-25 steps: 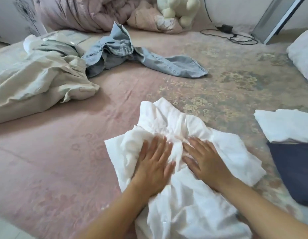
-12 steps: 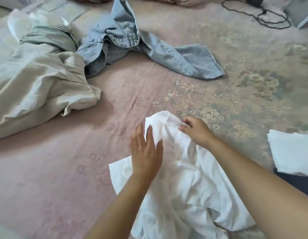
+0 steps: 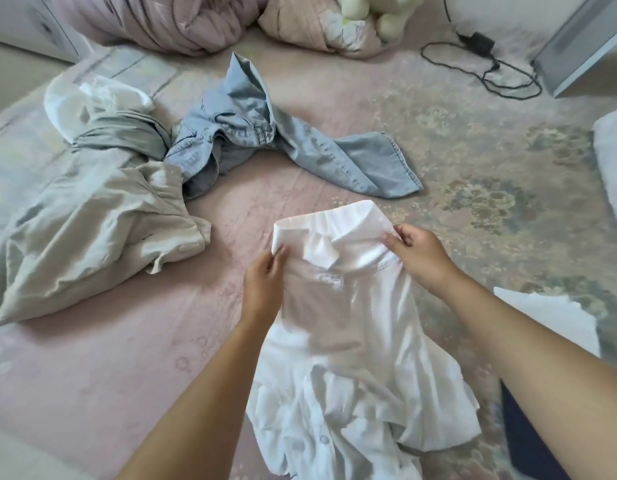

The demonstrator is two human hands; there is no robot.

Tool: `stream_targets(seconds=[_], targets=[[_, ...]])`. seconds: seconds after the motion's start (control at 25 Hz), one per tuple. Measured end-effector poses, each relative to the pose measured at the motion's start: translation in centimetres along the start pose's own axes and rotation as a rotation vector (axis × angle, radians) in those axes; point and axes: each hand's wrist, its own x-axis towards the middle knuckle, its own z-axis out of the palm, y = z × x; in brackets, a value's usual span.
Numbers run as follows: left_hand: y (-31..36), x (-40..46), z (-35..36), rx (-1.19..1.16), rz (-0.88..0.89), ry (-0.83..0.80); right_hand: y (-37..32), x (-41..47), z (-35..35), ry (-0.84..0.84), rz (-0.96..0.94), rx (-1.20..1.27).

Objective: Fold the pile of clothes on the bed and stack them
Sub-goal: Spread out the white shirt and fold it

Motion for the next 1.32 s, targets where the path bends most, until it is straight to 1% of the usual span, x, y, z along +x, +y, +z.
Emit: stream_targets(seconds=[0.12,0.16,0.24,0.36,0.44,0.52,0.56,0.64,0.72,0.8,0.88,0.92,0.96,1.04,1.08,1.12,1.16,1.24,1.32], targets=[[9.6,-1.6,-1.1,-0.098,0.168,-0.029,-6.5,-2.9,-2.9,0.085,-0.051,0.07],[13.1,-2.4,-1.5,-0.152,0.196,-0.043,-8.7,-3.8,-4.0,0.114,-0.054,0.131],[19.0,-4.6,-2.2,-0.27,0.212,-0.059,-13.1,-6.1,-6.0,0.146,-0.058,0.341],[28.9,-9.7,-3.5,-0.463,0.255,-0.094,-21.8,-10.8,-9.6,0.145,-0.104,0.72],[34.9,-12.6,-4.1,-0.572,0.27,-0.112,-27.2,-13.7,-12.2,0.144,-0.17,0.81],[40.8,-15.2,-4.8,-0.581,0.29,-0.092,-32.8,-16.9,-15.3,0.135,-0.288,0.758],[43.7,-16.5,-5.3,-0.536,0.332,-0.076,-35.3,-18.3,-16.9,0.141,-0.359,0.673],[49.2,-18.4,-6.0,-0.392,0.513,-0.042,-40.5,-21.0,-19.8,0.156,-0.489,0.452],[53.4,-19.4,-6.8,-0.189,0.747,0.051,-44.6,-22.8,-21.9,0.24,-0.602,0.283],[57.6,-20.8,-7.7,0.009,0.936,0.173,-48.6,-24.5,-23.6,0.359,-0.708,0.233],[61.2,-21.8,-8.3,0.105,1.074,0.245,-51.8,-25.7,-24.6,0.492,-0.808,0.209],[62.8,-22.1,-8.4,0.095,1.096,0.274,-53.3,-26.1,-24.9,0.548,-0.844,0.185],[64.3,-22.3,-8.3,0.069,1.076,0.294,-54.5,-26.3,-25.0,0.579,-0.877,0.157],[66.9,-22.4,-7.9,0.055,0.957,0.31,-56.3,-26.4,-25.3,0.608,-0.907,0.12],[67.6,-22.1,-7.8,0.042,0.944,0.292,-57.1,-26.4,-25.6,0.617,-0.906,0.126],[68.3,-21.8,-8.0,0.028,0.983,0.238,-57.9,-26.6,-26.0,0.621,-0.903,0.128],[68.9,-21.6,-8.3,0.021,1.071,0.174,-58.6,-26.7,-26.4,0.626,-0.9,0.108],[69.9,-20.6,-9.2,0.079,1.224,0.026,-59.6,-26.8,-27.3,0.654,-0.911,0.038],[71.2,-20.1,-10.1,0.117,1.293,-0.096,-60.2,-26.9,-28.0,0.651,-0.935,-0.023]])
